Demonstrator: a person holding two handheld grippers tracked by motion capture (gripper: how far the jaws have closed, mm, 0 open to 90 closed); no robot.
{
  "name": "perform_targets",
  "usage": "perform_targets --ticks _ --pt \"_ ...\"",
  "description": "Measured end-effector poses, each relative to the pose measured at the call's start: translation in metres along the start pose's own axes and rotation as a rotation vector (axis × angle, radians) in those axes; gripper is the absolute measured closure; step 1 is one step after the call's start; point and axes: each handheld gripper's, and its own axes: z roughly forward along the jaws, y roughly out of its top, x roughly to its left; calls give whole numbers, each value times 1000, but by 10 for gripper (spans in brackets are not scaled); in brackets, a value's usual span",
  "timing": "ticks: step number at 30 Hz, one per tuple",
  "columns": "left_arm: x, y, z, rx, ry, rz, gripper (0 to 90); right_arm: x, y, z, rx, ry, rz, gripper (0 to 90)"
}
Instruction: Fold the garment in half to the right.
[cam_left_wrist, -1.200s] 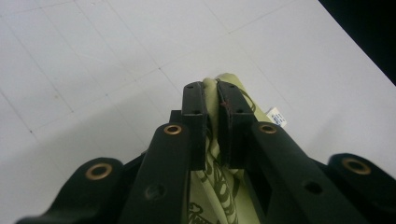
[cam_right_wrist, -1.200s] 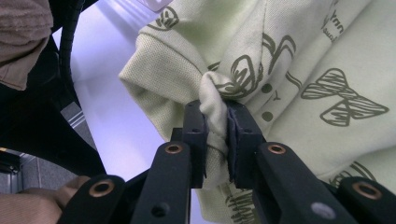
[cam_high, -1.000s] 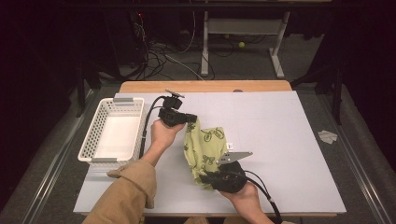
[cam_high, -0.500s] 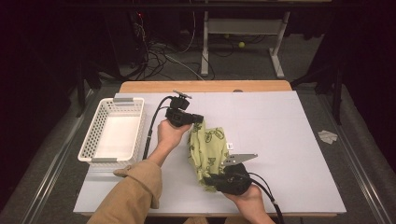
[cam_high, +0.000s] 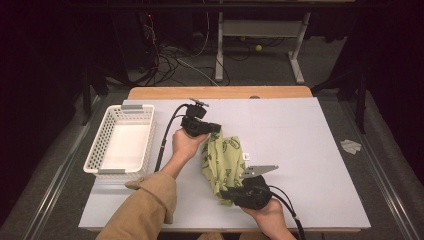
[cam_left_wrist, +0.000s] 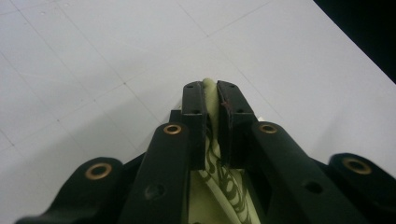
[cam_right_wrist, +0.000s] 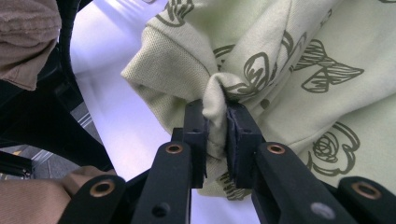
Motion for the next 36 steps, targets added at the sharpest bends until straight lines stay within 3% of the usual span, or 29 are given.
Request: perform_targets --ticks 36 --pt "-6 -2 35 36 13 12 787 -12 -15 -14 15 -7 39 826"
